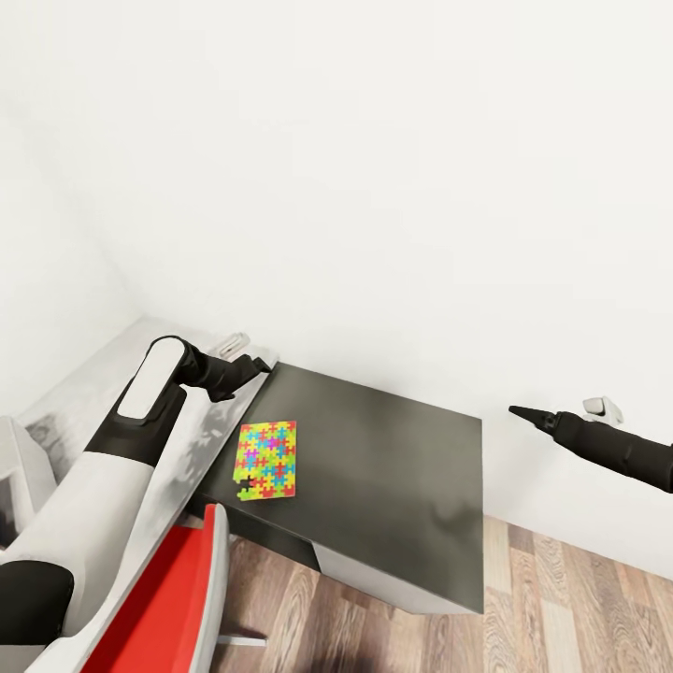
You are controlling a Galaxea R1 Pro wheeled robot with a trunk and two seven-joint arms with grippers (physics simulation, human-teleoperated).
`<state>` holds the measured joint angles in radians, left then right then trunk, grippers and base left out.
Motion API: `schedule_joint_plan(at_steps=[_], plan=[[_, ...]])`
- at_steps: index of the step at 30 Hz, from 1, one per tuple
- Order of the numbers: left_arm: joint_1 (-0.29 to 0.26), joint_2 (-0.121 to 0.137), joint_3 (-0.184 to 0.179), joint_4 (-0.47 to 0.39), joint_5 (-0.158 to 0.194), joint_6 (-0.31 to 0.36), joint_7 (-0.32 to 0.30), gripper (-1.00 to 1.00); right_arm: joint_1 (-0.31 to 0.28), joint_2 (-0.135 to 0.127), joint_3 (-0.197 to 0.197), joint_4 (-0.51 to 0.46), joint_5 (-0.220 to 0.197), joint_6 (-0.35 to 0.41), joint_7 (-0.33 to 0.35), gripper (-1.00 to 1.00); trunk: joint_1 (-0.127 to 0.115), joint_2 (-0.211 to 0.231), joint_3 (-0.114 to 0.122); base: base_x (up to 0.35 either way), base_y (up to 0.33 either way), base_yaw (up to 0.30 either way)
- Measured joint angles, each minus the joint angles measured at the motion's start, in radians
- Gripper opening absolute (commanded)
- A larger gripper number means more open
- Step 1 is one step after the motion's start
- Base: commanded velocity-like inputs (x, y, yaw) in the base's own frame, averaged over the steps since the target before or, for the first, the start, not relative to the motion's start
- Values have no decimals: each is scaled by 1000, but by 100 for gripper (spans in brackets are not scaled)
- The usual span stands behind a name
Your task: Put all the toys in the child's room - the three board games (two on the bed and one on the table), the two jigsaw puzzles on the table, and the tennis ball on the table - inside the toy box on the table in the child's room.
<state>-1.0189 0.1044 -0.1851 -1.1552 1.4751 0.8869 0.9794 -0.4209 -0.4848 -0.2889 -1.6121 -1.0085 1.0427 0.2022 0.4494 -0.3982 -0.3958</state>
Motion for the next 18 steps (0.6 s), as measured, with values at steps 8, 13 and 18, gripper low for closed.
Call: schedule_joint_plan(at_steps=[8, 13, 18], plan=[[2, 1, 0, 0, 0, 0, 0, 100, 0, 0, 1, -1, 0, 0, 0, 100, 0, 0, 0, 0, -46, 0], [18, 3, 3, 0, 0, 0, 0, 100, 0, -1, 14, -2, -1, 0, 0, 100, 0, 0, 0, 0, -12, 0], [46, 15, 4, 4, 0, -3, -1, 100, 0, -1, 43, -2, -2, 0, 1, 100, 0, 0, 0, 0, -2, 0]])
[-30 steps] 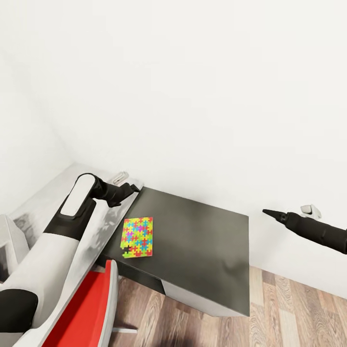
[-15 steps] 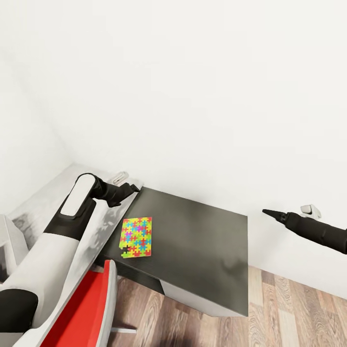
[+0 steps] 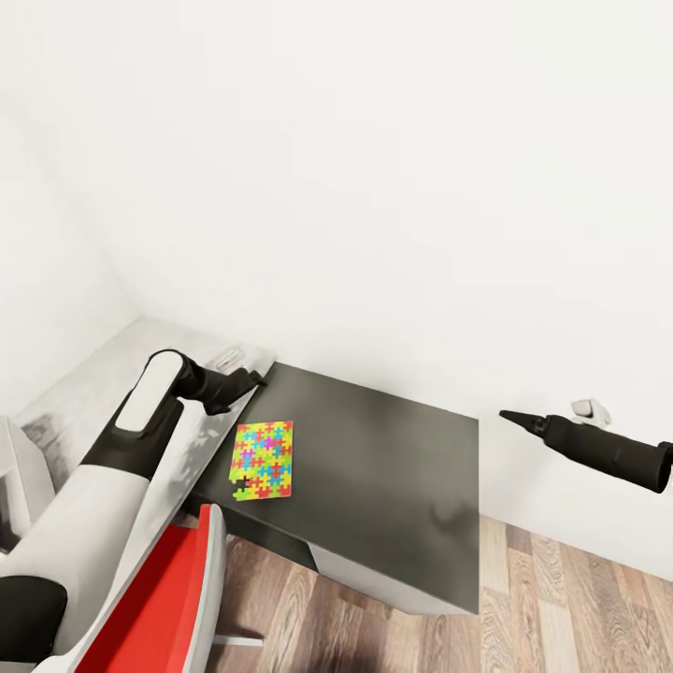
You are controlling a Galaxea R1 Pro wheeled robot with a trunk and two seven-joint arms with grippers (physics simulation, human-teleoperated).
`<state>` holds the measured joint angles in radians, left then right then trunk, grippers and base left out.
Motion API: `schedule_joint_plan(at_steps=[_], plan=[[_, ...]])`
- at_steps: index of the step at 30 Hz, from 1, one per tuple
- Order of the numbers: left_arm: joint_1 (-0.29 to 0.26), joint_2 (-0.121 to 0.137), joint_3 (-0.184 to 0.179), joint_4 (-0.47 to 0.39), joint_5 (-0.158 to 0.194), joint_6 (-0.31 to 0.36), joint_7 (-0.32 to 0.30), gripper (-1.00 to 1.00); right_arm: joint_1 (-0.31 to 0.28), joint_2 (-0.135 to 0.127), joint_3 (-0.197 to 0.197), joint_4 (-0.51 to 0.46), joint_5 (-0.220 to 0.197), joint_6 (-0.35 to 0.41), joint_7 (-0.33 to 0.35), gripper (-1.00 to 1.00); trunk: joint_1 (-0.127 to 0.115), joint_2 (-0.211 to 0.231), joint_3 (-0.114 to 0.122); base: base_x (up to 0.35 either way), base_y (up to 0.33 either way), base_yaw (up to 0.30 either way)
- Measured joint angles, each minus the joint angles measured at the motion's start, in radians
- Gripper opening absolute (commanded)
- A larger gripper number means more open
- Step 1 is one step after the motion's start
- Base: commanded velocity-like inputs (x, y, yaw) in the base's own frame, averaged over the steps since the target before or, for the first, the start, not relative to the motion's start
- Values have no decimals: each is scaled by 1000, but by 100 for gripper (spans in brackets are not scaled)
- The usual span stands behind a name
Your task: Put all the toys in the child's room - the three board games (two on the bed and one on the table), the two jigsaw puzzles on the table, and the tennis ball on the table - inside the toy box on the table in the child's room.
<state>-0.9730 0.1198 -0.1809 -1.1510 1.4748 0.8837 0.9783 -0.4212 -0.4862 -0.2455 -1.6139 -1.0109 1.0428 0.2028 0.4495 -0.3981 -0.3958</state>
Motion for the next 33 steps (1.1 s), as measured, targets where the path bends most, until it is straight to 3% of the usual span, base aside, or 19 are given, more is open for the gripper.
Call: schedule_joint_plan(at_steps=[8, 9, 14, 19, 23, 33], plan=[[18, 30, 0, 36, 1, -38, -26, 100, -1, -1, 55, 0, 0, 0, 0, 100, 0, 0, 0, 0, 0, 0], [21, 51, -1, 67, -2, -48, -83, 100, -1, -1, 68, -1, 0, 0, 1, 100, 0, 0, 0, 0, 0, 0], [22, 65, -7, 139, -4, -56, -174, 100, -1, -1, 77, -1, 0, 0, 7, 100, 0, 0, 0, 0, 0, 0], [20, 65, -11, 171, -21, -59, -227, 100, -1, -2, 80, -1, 1, 0, 32, 100, 0, 0, 0, 0, 0, 0], [18, 58, -12, 192, -62, -61, -265, 100, 0, -2, 82, -1, 2, 0, 63, 100, 0, 0, 0, 0, 0, 0], [17, 37, -6, 210, -95, -91, -286, 100, 0, -2, 81, 0, 3, 0, 81, 100, 0, 0, -2, 0, 0, 0]])
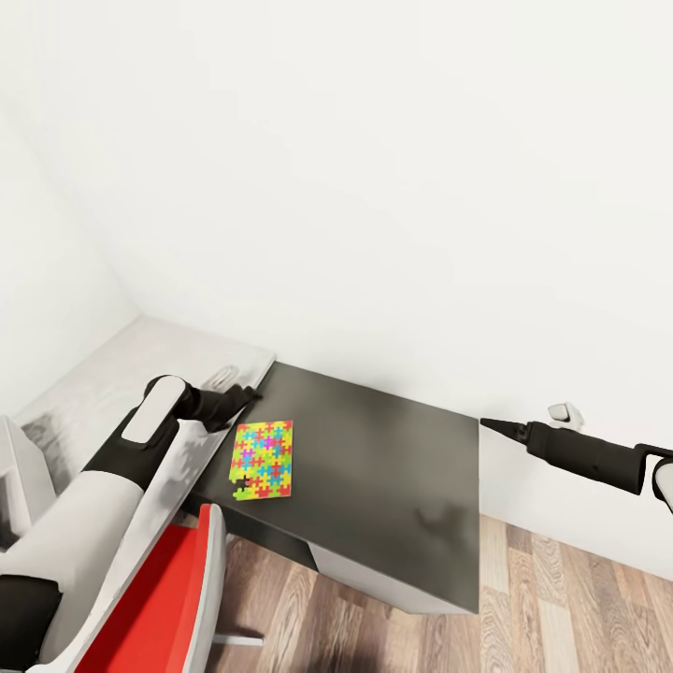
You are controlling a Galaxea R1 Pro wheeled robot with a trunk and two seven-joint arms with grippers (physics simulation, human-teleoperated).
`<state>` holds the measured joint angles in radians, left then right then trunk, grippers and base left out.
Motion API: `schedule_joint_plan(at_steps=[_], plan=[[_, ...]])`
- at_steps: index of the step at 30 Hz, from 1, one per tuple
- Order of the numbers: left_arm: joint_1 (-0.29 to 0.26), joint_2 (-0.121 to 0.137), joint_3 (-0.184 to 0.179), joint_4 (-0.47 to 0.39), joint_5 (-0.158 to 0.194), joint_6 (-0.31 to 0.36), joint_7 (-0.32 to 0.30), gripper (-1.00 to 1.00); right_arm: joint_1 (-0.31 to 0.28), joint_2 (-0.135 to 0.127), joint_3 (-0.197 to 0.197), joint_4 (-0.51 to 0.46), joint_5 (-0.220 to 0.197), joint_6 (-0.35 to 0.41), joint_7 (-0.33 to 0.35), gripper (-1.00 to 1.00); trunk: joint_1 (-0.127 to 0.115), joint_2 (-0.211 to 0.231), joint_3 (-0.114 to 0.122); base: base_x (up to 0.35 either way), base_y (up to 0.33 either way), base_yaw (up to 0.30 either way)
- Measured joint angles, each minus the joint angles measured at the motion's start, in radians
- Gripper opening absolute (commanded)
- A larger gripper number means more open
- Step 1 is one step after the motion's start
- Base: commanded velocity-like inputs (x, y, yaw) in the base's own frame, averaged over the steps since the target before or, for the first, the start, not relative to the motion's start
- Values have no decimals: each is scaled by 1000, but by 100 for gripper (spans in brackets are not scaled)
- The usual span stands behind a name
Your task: Put all the toys in the child's room - the three board games (two on the bed and one on the table), the two jigsaw puzzles on the table, and the tennis ball on the table - inside the toy box on the table in the child's room.
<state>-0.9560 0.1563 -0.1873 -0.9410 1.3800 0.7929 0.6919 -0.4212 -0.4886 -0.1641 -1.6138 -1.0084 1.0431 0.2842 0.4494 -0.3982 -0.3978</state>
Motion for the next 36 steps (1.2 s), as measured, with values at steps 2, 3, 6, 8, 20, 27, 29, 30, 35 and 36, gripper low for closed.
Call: schedule_joint_plan(at_steps=[2, 3, 6, 8, 20, 27, 29, 30, 35, 36], plan=[[0, -6, 1, 2, 0, -23, -2, 100, 0, 0, 0, 0, 0, 0, 2, 100, 0, 0, -1, 0, 0, 0], [0, -10, 1, 3, -1, -36, -3, 100, 0, 0, 0, 0, 0, 0, 2, 100, 0, 0, -2, 0, 0, 0], [0, -24, 2, 10, -4, -64, -3, 100, 0, 1, 0, 0, 0, 0, 3, 100, 0, 0, -6, 0, 0, 0], [-1, -30, 2, 22, -6, -76, -3, 100, 0, 0, 0, 0, 0, 0, 4, 100, 0, 0, -9, 0, 0, 0], [-2, -38, 4, 57, -9, -98, -1, 100, 0, -7, -5, 0, 0, 0, 6, 100, 0, 0, -19, 0, 0, 0], [-2, -39, 5, 60, -10, -111, 3, 100, 0, -13, -9, 0, 0, 0, 6, 100, 0, 0, -20, 0, 0, 0], [-2, -39, 5, 62, -10, -116, 4, 100, 0, -14, -10, 0, 0, 0, 7, 100, 0, 0, -21, 0, 0, 0], [-2, -39, 5, 64, -10, -119, 5, 100, 0, -14, -11, 0, 0, 0, 7, 100, 0, 0, -21, 0, 0, 0], [-2, -39, 6, 76, -10, -127, 5, 100, 0, -20, -13, -1, 0, 0, 8, 100, 0, 0, -25, 0, 0, 0], [-2, -39, 5, 78, -10, -128, 6, 100, 0, -22, -13, -1, 0, 0, 9, 100, 0, 0, -26, 0, 0, 0]])
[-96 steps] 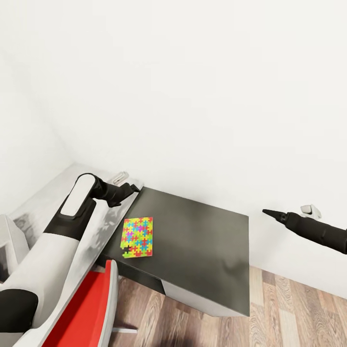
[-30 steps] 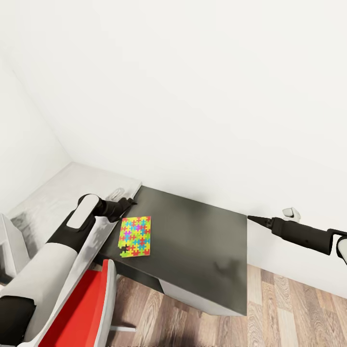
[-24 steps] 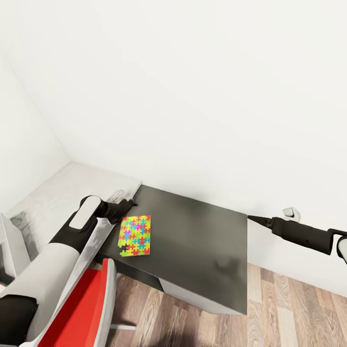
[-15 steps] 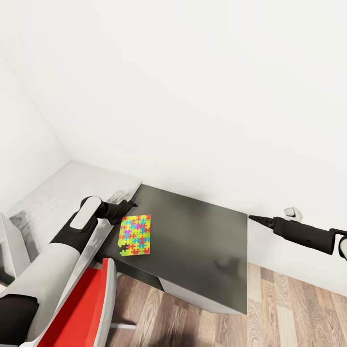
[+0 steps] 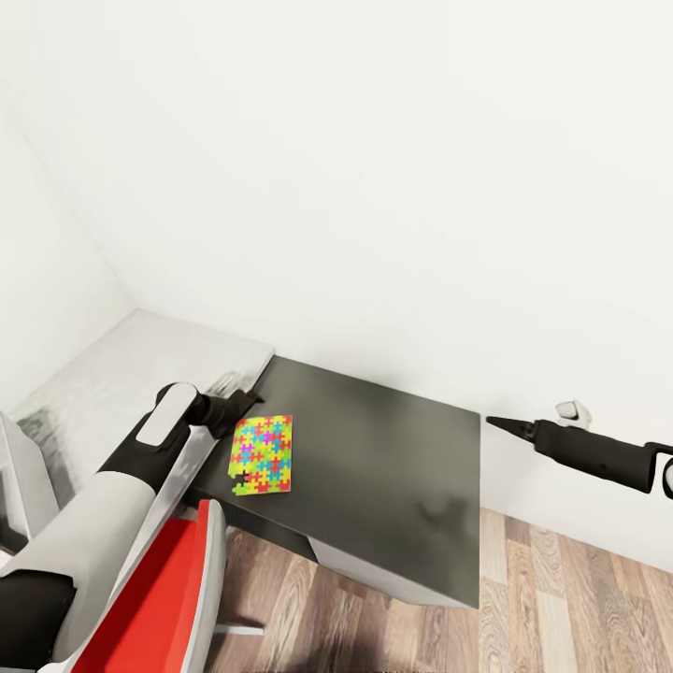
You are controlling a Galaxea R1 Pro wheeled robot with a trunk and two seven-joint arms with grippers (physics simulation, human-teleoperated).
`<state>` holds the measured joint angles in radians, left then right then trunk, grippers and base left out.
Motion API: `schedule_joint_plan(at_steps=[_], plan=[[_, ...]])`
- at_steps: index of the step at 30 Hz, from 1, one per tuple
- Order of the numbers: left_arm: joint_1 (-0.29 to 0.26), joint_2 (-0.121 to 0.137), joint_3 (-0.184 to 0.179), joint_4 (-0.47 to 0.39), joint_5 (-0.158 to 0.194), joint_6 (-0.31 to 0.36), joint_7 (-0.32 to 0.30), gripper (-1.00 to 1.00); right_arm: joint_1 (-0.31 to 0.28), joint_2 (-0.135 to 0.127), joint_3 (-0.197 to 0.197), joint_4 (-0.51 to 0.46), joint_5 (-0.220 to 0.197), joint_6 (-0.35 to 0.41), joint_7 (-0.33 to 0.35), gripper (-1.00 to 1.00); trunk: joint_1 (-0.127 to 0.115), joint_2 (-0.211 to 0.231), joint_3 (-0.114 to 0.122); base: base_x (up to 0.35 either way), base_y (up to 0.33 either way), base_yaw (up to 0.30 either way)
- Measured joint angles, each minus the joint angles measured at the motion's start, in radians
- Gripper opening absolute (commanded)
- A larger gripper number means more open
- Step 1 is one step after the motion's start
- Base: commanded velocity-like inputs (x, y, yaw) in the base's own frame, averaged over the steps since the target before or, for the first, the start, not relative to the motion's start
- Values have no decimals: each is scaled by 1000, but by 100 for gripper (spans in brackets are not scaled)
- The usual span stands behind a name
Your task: Put all the toys in the child's room - the three board games (two on the bed and one on the table), the two jigsaw puzzles on the table, and the tennis ball on the table - inside the toy box on the table in the child's room.
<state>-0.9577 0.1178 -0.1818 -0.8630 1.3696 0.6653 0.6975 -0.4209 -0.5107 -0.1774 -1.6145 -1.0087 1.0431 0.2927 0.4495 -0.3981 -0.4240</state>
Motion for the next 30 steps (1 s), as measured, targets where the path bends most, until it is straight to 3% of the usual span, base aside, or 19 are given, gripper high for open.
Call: schedule_joint_plan(at_steps=[7, 9, 15, 22, 30], plan=[[1, 1, 0, 8, -1, -3, 1, 100, 2, -37, -30, 0, -3, 0, 56, 100, 0, 0, -10, 0, 0, 0], [1, 1, -1, 10, -1, -4, 1, 100, 4, -58, -63, 0, -5, 0, 107, 100, 0, 0, -13, 0, 0, 0], [1, 2, -2, 11, -1, -4, 1, 100, 24, -85, -117, 0, -4, 0, 182, 100, 0, 0, -23, 0, 0, 0], [1, 2, -3, 11, -2, -3, 1, 100, 46, -97, -156, -1, -4, 0, 215, 100, 0, 0, -29, 0, 0, 0], [1, 3, -6, 11, -3, -4, 1, 100, 52, -100, -167, -1, -3, 0, 225, 100, 0, 0, -30, 0, 0, 0]])
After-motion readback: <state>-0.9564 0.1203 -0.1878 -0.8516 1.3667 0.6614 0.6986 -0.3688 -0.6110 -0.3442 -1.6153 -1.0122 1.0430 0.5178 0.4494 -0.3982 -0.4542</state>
